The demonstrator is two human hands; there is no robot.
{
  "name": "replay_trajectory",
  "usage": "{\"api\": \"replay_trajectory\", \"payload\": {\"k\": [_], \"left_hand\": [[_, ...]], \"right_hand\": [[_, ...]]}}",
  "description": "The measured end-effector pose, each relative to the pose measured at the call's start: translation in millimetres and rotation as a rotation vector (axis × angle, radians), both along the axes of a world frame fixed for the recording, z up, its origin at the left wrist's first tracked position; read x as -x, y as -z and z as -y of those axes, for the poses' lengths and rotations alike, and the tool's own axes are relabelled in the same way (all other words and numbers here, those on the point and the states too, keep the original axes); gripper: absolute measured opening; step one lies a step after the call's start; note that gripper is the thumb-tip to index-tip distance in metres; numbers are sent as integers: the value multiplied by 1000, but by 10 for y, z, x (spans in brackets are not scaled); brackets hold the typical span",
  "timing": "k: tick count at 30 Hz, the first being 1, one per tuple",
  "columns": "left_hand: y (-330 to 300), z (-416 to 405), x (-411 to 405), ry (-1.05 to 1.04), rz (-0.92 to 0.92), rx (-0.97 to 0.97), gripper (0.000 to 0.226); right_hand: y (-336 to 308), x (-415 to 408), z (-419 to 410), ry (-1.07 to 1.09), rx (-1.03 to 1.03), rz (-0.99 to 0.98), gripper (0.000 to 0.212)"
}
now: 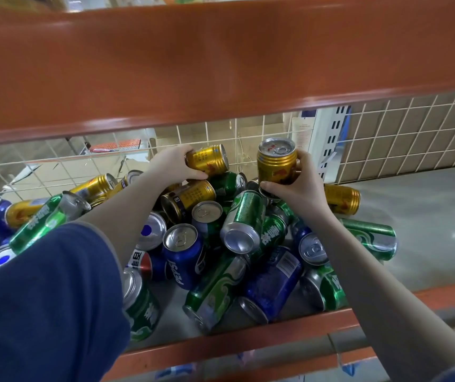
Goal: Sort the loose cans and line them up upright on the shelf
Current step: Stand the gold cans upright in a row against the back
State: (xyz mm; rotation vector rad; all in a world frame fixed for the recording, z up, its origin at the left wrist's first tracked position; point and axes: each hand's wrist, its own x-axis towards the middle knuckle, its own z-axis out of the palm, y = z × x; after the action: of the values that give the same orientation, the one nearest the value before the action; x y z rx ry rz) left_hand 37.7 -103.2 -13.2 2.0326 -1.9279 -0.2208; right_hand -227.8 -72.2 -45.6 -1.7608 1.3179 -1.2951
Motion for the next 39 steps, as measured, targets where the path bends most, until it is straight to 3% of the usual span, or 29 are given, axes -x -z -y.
{"api": "replay_trajectory", "payload": {"k": [4,6,15,21,30,39], "left_hand": [[-22,-31,58,-61,347,95,73],[-14,-47,119,-55,394,173,77],[128,-15,300,-2,173,249,71],[131,-48,342,7,195,330,72],[-15,-203,354,-31,-249,535,71],[-325,-587,705,-32,-587,503,66]], "right_hand": [[10,-48,7,-5,-9,15,81],[4,-70,5,-3,-2,7,80],[7,-135,-19,43,-26,44,81],[-26,-164,-40,47,-2,57,84],[-141,-16,-75,145,20,71,82],[-270,412,-370,315,45,-127,80]]}}
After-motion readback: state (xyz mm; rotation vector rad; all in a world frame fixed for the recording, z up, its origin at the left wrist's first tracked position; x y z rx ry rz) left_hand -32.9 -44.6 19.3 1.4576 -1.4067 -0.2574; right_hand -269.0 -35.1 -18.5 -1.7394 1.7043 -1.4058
